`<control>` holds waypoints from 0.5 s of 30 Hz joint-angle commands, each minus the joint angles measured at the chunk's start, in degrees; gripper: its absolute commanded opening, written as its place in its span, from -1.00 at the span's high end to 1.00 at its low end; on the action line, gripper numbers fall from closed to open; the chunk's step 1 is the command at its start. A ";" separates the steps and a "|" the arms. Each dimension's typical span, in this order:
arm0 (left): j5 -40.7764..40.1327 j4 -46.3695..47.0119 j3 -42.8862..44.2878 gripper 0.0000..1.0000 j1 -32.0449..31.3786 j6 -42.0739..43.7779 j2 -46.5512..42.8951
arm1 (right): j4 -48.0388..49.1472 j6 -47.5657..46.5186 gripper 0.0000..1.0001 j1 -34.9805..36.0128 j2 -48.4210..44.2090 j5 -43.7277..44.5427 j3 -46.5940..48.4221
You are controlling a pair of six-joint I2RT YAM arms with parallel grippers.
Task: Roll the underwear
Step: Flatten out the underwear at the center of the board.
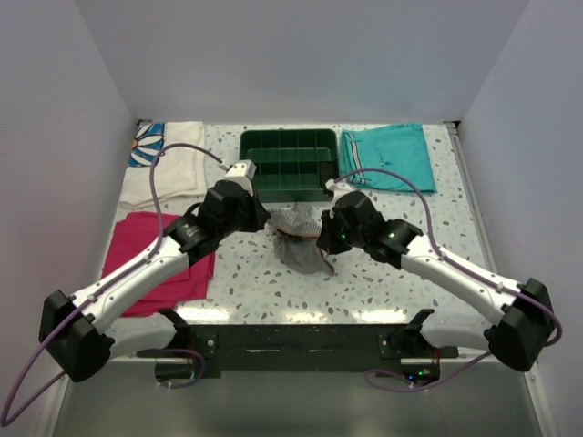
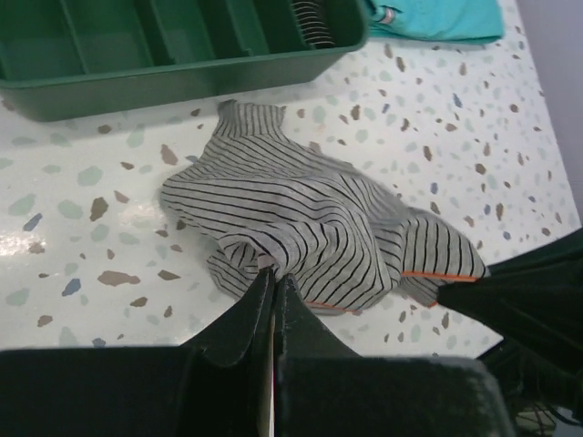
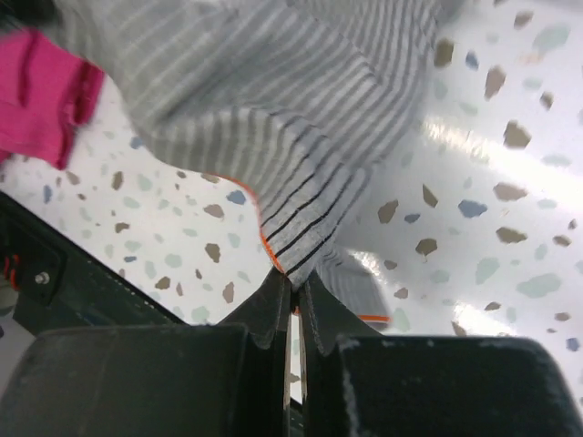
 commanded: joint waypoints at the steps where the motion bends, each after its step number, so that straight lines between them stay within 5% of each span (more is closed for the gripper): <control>1: -1.95 -4.07 4.43 1.00 -5.11 0.34 -1.95 | -6.66 -6.52 1.00 0.25 -5.06 -0.64 7.96; 10: -6.43 -14.45 12.52 1.00 -14.07 -5.64 -5.19 | -10.98 -10.31 1.00 0.25 -8.06 -23.99 16.32; 15: -9.42 -21.38 16.12 1.00 -17.24 -9.41 -6.60 | -18.87 -14.34 1.00 0.25 -8.33 -30.08 21.68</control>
